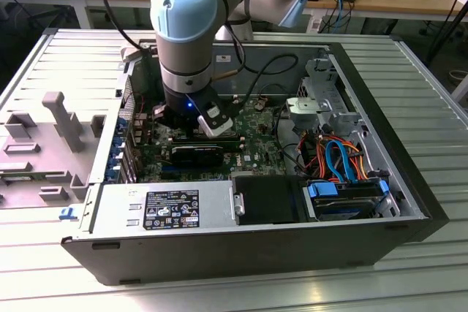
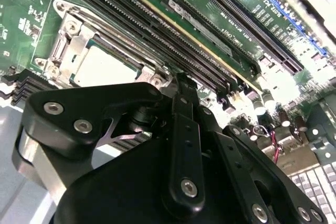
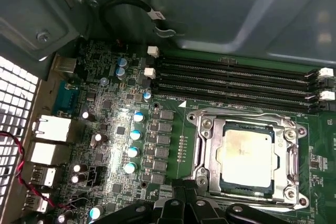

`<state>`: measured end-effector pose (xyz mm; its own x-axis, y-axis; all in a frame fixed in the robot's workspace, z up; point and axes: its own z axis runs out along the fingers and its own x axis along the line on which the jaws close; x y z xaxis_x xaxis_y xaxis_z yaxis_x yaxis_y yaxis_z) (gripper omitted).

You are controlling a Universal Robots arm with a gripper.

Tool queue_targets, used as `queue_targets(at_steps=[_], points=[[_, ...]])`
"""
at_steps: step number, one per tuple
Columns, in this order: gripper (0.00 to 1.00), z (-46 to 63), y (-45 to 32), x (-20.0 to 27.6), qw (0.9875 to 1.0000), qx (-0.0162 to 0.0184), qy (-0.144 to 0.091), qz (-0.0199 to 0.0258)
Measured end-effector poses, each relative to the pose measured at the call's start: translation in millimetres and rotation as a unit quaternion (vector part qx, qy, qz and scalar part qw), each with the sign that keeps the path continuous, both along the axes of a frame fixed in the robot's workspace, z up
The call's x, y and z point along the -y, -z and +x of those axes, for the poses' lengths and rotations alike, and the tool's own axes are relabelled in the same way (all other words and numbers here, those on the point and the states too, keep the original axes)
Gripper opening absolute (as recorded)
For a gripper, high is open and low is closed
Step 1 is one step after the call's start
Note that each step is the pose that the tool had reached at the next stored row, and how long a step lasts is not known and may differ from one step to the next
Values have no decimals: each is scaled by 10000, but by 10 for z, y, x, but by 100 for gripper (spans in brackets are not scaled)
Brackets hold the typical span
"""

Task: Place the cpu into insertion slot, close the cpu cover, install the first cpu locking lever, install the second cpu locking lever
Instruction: 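Install the second cpu locking lever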

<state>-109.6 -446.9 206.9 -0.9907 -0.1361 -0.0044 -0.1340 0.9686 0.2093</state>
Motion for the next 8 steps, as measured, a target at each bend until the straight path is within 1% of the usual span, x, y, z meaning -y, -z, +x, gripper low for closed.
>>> queue_targets(at_steps=[2,6,7,8], points=[[11,34,-5,-3,10000,-5,1,1],[11,229,-6,-25,10000,-63,1,0],[11,312,-6,-46,10000,-94,0,1],[11,365,-6,-84,9999,-113,1,0]])
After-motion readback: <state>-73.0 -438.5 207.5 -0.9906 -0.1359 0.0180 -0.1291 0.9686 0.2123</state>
